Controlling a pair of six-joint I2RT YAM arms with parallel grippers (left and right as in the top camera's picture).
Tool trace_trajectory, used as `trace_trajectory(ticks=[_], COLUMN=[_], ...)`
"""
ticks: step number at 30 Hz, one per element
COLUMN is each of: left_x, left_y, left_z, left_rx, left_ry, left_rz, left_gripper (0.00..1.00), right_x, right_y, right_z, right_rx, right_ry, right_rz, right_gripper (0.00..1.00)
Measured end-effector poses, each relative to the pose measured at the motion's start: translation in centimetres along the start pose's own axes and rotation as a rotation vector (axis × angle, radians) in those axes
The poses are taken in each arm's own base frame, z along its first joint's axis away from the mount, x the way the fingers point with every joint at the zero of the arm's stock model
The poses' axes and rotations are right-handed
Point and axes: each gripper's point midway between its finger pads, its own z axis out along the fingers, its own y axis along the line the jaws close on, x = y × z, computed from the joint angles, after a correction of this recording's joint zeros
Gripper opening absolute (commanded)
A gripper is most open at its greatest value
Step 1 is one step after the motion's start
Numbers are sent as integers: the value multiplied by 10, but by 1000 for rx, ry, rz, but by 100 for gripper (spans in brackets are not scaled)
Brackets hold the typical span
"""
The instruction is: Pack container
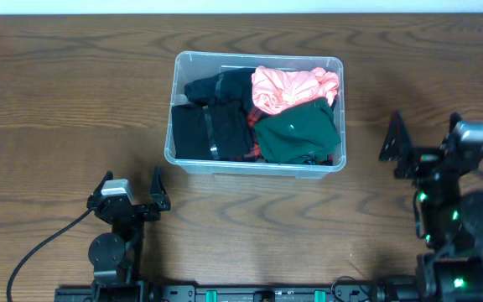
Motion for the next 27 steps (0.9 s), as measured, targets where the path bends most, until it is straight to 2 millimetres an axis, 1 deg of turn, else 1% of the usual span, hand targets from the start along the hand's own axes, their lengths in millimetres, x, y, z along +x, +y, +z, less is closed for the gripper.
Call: trace_trajectory(ticks=[3,6,8,12,18,22,27], left_x=[0,0,0,0,0,0,0], left_y=[0,0,0,0,0,0,0], left_z=[0,0,0,0,0,0,0], left_rx=[0,0,0,0,0,0,0], left_ry=[0,0,0,0,0,0,0], left_rz=[0,0,0,0,0,0,0], left_gripper=[98,98,98,98,98,98,98], right_x=[24,52,65,92,131,143,151], right_y=[3,0,-3,-6,-11,-13,-14], right_z=[-14,-24,-29,-34,-34,-33,-33], right_rx=[-38,-46,-47,-52,-53,-52,-52], right_ry=[-7,-1,-4,-15,-4,8,13], right_rz=[-31,-47,-51,-55,-58,-61,-61], right_gripper=[99,99,99,99,99,99,99])
